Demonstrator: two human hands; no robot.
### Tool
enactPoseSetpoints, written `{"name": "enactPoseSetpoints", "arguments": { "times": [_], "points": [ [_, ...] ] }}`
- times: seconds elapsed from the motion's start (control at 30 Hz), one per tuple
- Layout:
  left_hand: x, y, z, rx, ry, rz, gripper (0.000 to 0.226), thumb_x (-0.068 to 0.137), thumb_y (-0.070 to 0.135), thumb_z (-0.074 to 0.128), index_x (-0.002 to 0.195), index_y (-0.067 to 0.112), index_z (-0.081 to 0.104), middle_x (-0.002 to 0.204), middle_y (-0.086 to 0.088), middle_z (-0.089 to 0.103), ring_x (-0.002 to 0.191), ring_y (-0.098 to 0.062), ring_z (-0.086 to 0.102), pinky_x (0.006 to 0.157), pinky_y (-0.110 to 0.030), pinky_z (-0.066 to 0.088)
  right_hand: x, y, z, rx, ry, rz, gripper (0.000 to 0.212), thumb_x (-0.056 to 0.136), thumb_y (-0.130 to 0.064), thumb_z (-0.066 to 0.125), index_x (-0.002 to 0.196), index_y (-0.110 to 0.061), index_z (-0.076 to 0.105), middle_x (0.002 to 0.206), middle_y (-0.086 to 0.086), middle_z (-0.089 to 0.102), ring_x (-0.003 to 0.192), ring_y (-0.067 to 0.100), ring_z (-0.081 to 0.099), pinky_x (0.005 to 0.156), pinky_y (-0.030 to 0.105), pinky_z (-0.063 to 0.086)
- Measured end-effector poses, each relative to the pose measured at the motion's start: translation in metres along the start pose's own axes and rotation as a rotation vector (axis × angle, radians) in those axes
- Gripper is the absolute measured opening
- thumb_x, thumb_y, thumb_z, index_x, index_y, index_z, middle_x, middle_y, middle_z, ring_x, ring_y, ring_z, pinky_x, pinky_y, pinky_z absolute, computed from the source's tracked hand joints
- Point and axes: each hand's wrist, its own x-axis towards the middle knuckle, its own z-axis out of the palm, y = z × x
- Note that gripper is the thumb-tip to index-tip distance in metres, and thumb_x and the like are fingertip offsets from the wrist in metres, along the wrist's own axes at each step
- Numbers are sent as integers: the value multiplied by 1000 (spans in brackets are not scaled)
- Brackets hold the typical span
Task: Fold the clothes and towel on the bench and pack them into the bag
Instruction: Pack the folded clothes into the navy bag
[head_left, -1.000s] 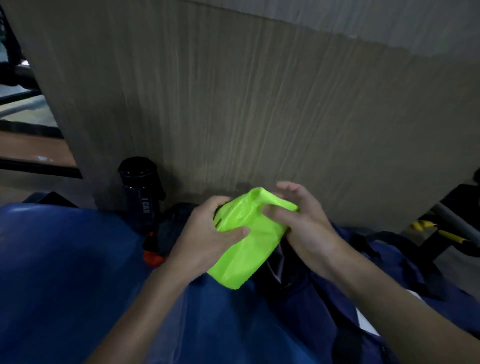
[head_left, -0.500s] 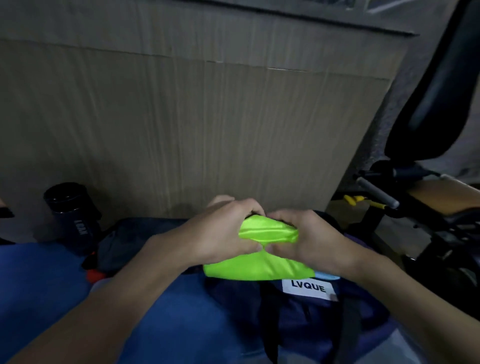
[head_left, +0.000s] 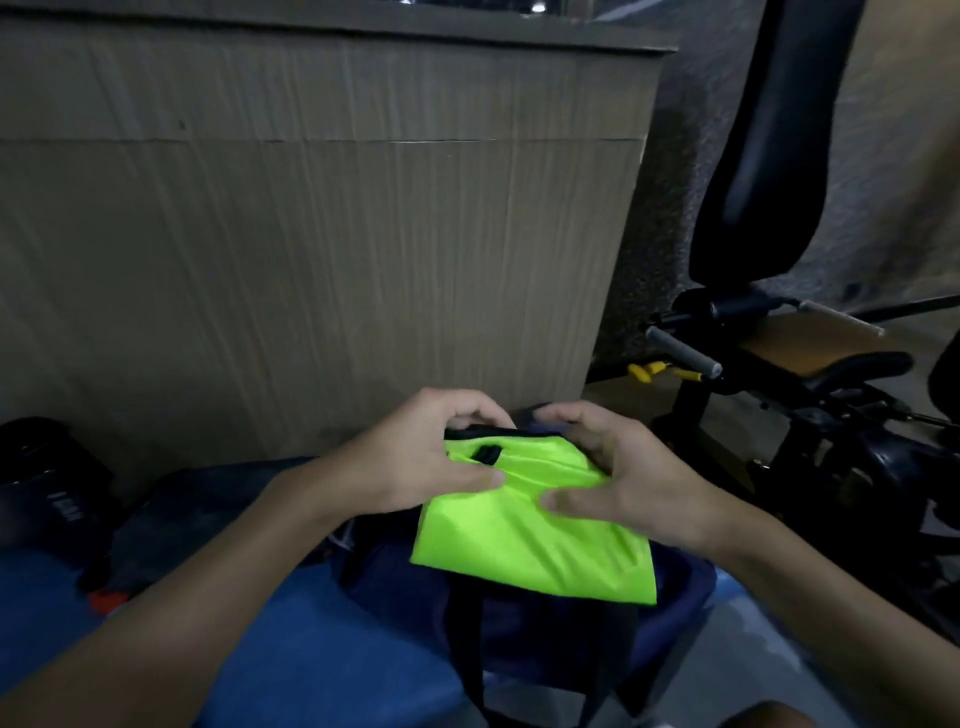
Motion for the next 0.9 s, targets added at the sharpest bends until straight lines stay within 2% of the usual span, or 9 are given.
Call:
{"name": "enactPoseSetpoints", "arguments": {
  "times": [0.1,0.17,0.23,0.3,0.37,0.47,0.57,0.73,0.9],
  "points": [
    [12,11,13,23,-71,40,40,77,11,82,105,29,59,102,9,73,94,-10,68,83,-35,54,-2,7,1,-72,-25,-40,79,69,-12,88,137,-20,49,126,-5,62,117,3,58,101,20,43],
    [19,13,20,54,-67,80,45,76,12,82,103,29,51,101,12,67,93,-13,64,84,-37,50,-6,11,0,-60,-1,-43,74,71,-9,87,135,-19,52,126,-7,62,114,0,59,95,14,43],
    [25,13,26,96,-46,98,49,74,16,83,102,32,46,104,9,59,93,-19,61,78,-36,49,-12,15,-1,-9,32,-17,63,73,-5,84,128,-19,58,118,-6,67,101,-1,64,84,13,48],
    [31,7,33,97,-43,99,49,73,21,83,102,33,45,107,7,56,93,-14,60,76,-31,48,-15,23,-2,10,72,1,55,74,-3,82,120,-24,62,106,-10,70,91,-3,65,78,14,49],
    [36,-3,41,71,-65,91,47,73,29,81,104,37,47,110,8,56,99,-7,59,85,-30,48,-18,33,-3,9,108,11,52,75,-2,81,114,-30,62,100,-17,71,89,-6,65,76,11,48],
    [37,-26,48,83,-68,58,46,80,33,79,118,36,53,118,12,58,114,0,55,99,-23,45,-26,58,-10,-50,170,76,51,77,-6,81,118,-29,60,107,-12,70,93,-2,66,79,12,48],
    [37,-55,52,257,-35,30,42,85,31,76,122,24,57,120,13,59,115,2,52,103,-21,41,-37,85,-22,-82,273,160,49,77,-8,81,118,-29,62,105,-10,70,90,1,66,80,18,50],
    [47,-99,64,679,-51,94,48,81,48,72,122,33,55,123,20,52,125,-4,42,111,-32,30,-50,111,-26,-8,355,225,46,79,-2,78,119,-21,64,101,-5,72,82,1,66,72,13,50],
    [63,-120,71,865,-106,157,33,86,45,69,115,33,59,124,21,49,134,-4,32,118,-39,13,-51,123,-23,15,368,235,48,78,-2,79,117,-25,63,102,-7,72,86,0,67,74,12,49]
  ]
}}
